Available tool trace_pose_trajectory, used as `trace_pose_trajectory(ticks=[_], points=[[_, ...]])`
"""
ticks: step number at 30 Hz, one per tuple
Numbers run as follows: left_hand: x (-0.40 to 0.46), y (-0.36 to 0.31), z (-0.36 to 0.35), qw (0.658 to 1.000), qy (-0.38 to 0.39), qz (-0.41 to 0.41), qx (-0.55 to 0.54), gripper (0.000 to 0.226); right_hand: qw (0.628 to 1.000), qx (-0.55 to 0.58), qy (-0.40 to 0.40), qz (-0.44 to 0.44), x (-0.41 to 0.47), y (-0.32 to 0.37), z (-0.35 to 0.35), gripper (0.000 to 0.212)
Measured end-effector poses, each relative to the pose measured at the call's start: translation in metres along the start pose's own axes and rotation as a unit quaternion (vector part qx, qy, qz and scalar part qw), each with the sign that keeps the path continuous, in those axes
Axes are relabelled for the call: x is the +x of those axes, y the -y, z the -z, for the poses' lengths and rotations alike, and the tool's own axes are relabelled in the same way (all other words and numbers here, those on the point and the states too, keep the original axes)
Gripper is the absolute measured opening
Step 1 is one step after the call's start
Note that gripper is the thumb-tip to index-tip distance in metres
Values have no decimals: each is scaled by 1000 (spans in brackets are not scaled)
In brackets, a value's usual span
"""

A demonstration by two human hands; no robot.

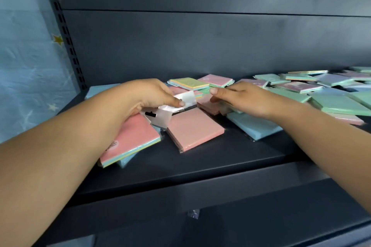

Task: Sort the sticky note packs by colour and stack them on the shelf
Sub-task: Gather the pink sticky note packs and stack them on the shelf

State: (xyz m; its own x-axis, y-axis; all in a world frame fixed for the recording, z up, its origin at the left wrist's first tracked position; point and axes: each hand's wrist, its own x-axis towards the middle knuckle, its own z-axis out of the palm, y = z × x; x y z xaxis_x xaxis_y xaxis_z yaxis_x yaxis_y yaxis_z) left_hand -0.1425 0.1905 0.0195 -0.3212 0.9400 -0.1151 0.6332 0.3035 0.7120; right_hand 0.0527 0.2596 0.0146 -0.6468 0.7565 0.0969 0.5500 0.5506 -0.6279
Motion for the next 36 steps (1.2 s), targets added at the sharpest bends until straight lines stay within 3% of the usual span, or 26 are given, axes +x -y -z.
trace_pose_trajectory(ticks=[3, 5, 7, 10, 13, 18, 20, 22, 25, 30, 36], points=[[-4, -7, 6, 992, -49, -90, -79, 14, 998, 59, 14, 7, 3, 10, -2, 38], [-9, -14, 7, 968, -51, -125, -210, 12, 995, 93, 43, 21, 5, 18, -5, 26], [-12, -20, 6, 931, -50, -129, -337, 9, 989, 138, 45, 32, 9, 23, -8, 20], [-11, -21, 5, 883, -22, -104, -457, 14, 960, 276, -15, 32, 18, 27, -10, 18], [-12, -17, 1, 881, 35, -70, -466, 17, 929, 367, -52, 19, 30, 30, -12, 15], [-5, -11, 0, 876, -25, -54, -479, 5, 955, 267, -115, -58, 52, 28, -5, 44], [-3, -6, 2, 877, -45, -34, -477, 6, 968, 218, -89, -85, 56, 19, 5, 45], [-1, -3, 3, 880, -56, -19, -472, 11, 989, 77, -30, -120, 57, 4, 14, 39], [3, -2, 2, 880, -59, -2, -471, 14, 976, -137, 34, -168, 52, -9, 20, 46], [11, -5, -3, 873, -83, 5, -481, 17, 953, -204, 101, -202, 50, -2, 20, 80], [18, -11, -7, 849, -135, 15, -510, 16, 948, -193, 129, -216, 73, 12, 13, 83]])
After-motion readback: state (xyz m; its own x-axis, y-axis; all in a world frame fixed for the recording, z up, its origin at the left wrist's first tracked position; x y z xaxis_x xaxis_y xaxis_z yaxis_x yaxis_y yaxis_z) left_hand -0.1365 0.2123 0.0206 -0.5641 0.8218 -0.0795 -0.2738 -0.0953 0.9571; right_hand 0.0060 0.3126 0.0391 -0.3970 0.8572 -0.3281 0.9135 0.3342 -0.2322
